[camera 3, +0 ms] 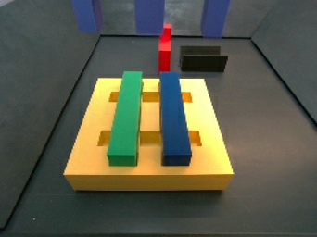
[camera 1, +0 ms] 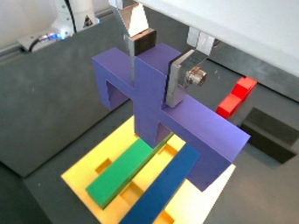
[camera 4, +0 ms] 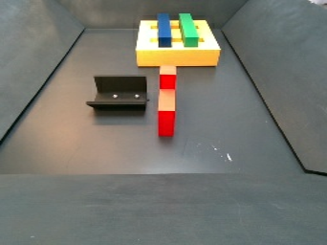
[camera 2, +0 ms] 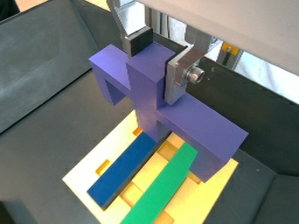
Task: Pick up the purple object. Move up. Move to above the board. Insert the purple object.
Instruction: Insert the purple object.
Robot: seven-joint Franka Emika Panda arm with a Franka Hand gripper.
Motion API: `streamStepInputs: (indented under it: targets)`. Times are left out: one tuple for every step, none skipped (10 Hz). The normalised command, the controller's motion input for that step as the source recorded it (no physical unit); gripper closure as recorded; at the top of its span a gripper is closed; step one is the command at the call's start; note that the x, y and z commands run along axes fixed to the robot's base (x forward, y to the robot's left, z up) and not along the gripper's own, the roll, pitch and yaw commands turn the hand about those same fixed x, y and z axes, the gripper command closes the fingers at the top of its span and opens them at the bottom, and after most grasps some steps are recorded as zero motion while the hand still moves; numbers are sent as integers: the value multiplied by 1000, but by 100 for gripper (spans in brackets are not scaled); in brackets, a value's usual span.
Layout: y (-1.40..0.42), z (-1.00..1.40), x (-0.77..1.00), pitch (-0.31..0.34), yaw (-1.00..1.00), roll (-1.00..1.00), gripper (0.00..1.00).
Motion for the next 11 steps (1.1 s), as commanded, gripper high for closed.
streamStepInputs:
  targets:
    - [-769,-400,117,-76,0,226,100]
    - [-514,-517,111,-107,86,139,100]
    - [-326,-697,129,-51,83,106,100]
    - [-177,-877,0,-154,123,114,100]
    - [-137,-794,0,-164,191,151,100]
    - [-114,-691,0,-163,269,226,100]
    - [-51,-631,0,-131,249,274,100]
    - [-29,-486,0,-101,323,326,100]
    - [-143,-360,0,-43,320,354,100]
    - [-277,-354,0,-50,191,340,100]
    - [-140,-329,0,-29,6,201,100]
